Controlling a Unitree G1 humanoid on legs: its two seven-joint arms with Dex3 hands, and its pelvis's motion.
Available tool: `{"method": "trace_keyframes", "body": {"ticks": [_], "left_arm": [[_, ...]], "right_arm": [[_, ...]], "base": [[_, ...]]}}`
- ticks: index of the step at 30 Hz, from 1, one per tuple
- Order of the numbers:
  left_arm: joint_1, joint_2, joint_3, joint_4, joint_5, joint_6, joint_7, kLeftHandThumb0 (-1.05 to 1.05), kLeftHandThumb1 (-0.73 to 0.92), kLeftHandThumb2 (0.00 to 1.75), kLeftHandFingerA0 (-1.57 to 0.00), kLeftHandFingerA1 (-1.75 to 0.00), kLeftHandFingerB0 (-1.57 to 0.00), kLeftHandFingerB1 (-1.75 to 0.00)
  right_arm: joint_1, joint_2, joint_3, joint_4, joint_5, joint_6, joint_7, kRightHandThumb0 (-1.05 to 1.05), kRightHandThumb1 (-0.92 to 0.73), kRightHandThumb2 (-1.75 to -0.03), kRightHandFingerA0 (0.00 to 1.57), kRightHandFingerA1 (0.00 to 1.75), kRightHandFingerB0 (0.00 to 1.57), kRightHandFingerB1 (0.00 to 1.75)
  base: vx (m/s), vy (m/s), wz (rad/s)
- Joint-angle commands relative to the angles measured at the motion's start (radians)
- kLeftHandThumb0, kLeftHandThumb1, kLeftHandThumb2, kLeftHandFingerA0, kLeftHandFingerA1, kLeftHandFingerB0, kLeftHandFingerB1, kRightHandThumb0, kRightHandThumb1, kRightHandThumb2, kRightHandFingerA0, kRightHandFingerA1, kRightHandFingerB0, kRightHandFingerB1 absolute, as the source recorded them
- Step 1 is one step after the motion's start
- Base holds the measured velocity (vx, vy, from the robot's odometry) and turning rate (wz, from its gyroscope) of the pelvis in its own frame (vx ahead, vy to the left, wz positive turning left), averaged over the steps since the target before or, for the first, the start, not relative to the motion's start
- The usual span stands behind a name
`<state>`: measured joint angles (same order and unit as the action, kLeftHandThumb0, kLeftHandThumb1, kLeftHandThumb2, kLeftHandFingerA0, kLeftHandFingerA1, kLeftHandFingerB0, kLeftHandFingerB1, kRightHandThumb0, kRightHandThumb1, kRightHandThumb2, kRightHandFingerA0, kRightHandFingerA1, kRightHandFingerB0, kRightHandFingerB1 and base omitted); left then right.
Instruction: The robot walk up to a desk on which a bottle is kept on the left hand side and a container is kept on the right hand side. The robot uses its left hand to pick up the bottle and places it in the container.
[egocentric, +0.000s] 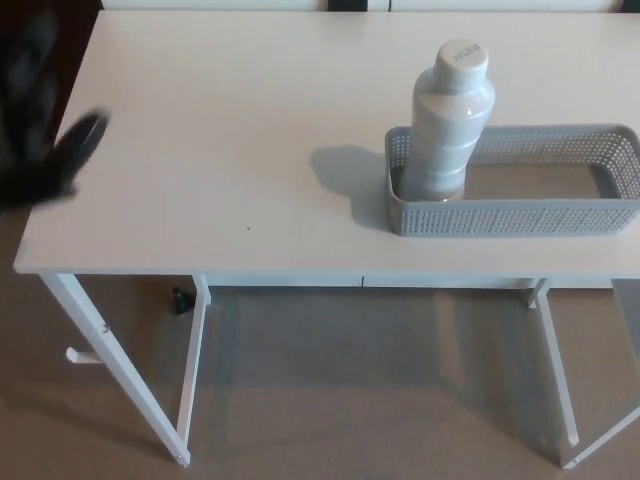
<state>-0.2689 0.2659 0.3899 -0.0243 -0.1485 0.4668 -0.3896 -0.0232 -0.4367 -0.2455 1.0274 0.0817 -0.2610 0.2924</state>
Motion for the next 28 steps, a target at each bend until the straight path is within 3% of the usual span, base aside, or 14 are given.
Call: {"method": "trace_keyframes", "body": {"ticks": [1,2,3,5,6,10,11,12,14,28], "left_arm": [[0.624,0.022,0.457,0.297,-0.137,-0.407,-0.127,-0.57,0.50,0.84,0.00,-0.30,0.00,-0.25],[0.629,0.025,0.451,0.337,-0.128,-0.419,-0.114,-0.57,0.50,0.84,0.00,-0.30,0.00,-0.25],[0.629,0.039,0.425,0.441,-0.102,-0.468,-0.087,-0.57,0.73,0.66,-0.05,-0.22,-0.04,-0.19],[0.625,0.060,0.387,0.607,-0.068,-0.536,-0.049,-0.62,0.77,0.67,-0.02,-0.20,-0.04,-0.21],[0.613,0.066,0.368,0.714,-0.056,-0.543,-0.016,-0.71,0.69,0.98,-0.05,-0.31,-0.04,-0.25],[0.587,0.067,0.341,0.907,-0.042,-0.541,0.045,-0.65,0.70,1.01,-0.02,-0.33,-0.02,-0.28],[0.576,0.061,0.344,0.952,-0.054,-0.510,0.050,-0.69,0.73,1.00,0.00,-0.22,0.00,-0.17],[0.564,0.056,0.346,0.999,-0.063,-0.490,0.063,-0.58,0.67,0.97,0.00,-0.32,0.00,-0.30],[0.551,0.060,0.323,1.065,-0.050,-0.471,0.083,-0.61,0.70,1.00,0.00,-0.31,0.00,-0.28],[0.533,0.086,0.269,1.179,-0.033,-0.520,0.091,-0.61,0.70,1.00,0.00,-0.31,0.00,-0.28]], "right_arm": [[0.038,-0.048,-0.039,0.058,0.025,-0.009,0.005,-0.60,-0.38,-0.53,0.82,0.46,0.84,0.45],[0.040,-0.049,-0.041,0.058,0.026,-0.009,0.006,-0.60,-0.38,-0.53,0.82,0.46,0.84,0.45],[0.040,-0.048,-0.043,0.059,0.029,-0.007,0.008,-0.58,-0.37,-0.53,0.83,0.46,0.85,0.45],[0.043,-0.047,-0.045,0.057,0.032,-0.010,0.011,-0.60,-0.38,-0.53,0.83,0.46,0.86,0.46],[0.042,-0.044,-0.043,0.060,0.030,-0.013,0.009,-0.60,-0.38,-0.53,0.83,0.46,0.86,0.46],[0.036,-0.039,-0.042,0.073,0.028,-0.013,0.007,-0.58,-0.37,-0.53,0.82,0.46,0.85,0.46],[0.036,-0.040,-0.042,0.072,0.029,-0.010,0.008,-0.58,-0.37,-0.52,0.82,0.46,0.85,0.46],[0.039,-0.042,-0.042,0.068,0.029,-0.009,0.012,-0.60,-0.37,-0.53,0.82,0.46,0.84,0.45],[0.043,-0.043,-0.041,0.061,0.031,-0.007,0.018,-0.59,-0.37,-0.53,0.82,0.46,0.86,0.46],[0.046,-0.049,-0.042,0.059,0.030,-0.005,0.024,-0.59,-0.37,-0.53,0.82,0.46,0.86,0.46]], "base": [[0.00,0.000,0.00],[0.00,0.000,0.00],[0.00,0.000,0.00],[0.00,0.000,0.00],[0.00,0.000,0.00],[0.00,0.000,0.00],[0.00,0.000,0.00],[0.00,0.000,0.00],[0.00,0.000,0.00],[0.00,0.000,0.00]]}}
